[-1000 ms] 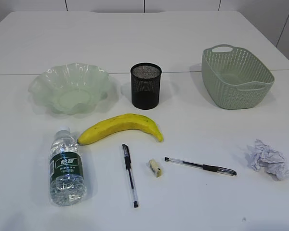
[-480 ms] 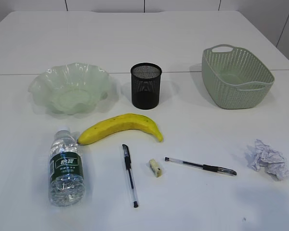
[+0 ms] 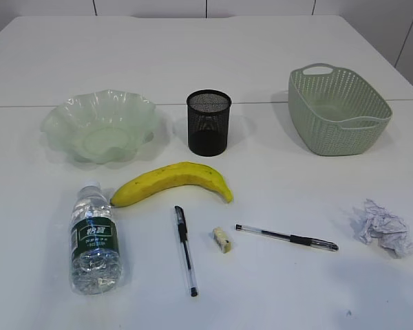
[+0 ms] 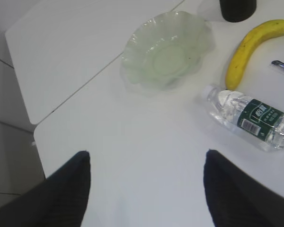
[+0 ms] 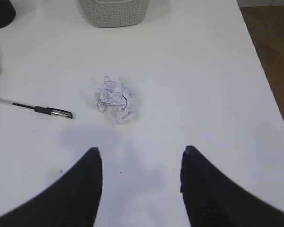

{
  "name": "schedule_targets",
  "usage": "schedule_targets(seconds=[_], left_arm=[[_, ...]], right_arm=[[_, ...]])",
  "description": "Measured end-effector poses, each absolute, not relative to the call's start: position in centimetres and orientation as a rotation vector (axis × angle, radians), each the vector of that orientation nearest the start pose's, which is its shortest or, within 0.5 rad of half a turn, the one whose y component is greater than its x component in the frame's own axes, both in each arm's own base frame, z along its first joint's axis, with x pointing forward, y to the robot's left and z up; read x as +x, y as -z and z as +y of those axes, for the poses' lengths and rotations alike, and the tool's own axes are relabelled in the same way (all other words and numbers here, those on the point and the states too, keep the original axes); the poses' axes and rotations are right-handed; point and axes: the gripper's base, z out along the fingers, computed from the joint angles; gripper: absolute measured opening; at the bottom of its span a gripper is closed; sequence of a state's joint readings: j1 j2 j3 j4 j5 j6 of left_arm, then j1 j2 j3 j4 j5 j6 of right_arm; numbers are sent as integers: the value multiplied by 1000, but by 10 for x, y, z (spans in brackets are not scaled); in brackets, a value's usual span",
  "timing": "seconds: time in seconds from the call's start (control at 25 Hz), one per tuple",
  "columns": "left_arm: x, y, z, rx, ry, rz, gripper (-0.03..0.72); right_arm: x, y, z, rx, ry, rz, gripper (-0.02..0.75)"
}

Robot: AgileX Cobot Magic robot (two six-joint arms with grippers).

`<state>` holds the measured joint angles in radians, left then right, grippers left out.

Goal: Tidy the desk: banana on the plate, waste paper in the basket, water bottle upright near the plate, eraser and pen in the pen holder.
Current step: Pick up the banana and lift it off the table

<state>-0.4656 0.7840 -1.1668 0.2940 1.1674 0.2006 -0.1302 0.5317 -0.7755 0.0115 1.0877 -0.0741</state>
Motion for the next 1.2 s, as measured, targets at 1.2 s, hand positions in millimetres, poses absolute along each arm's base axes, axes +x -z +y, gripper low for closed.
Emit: schedule_targets(seconds=[1.2], left_arm=[[230,-431,-141,1008,-206,2149,515]], right_arm=[[80,-336,-4,181,-50,2361,400]])
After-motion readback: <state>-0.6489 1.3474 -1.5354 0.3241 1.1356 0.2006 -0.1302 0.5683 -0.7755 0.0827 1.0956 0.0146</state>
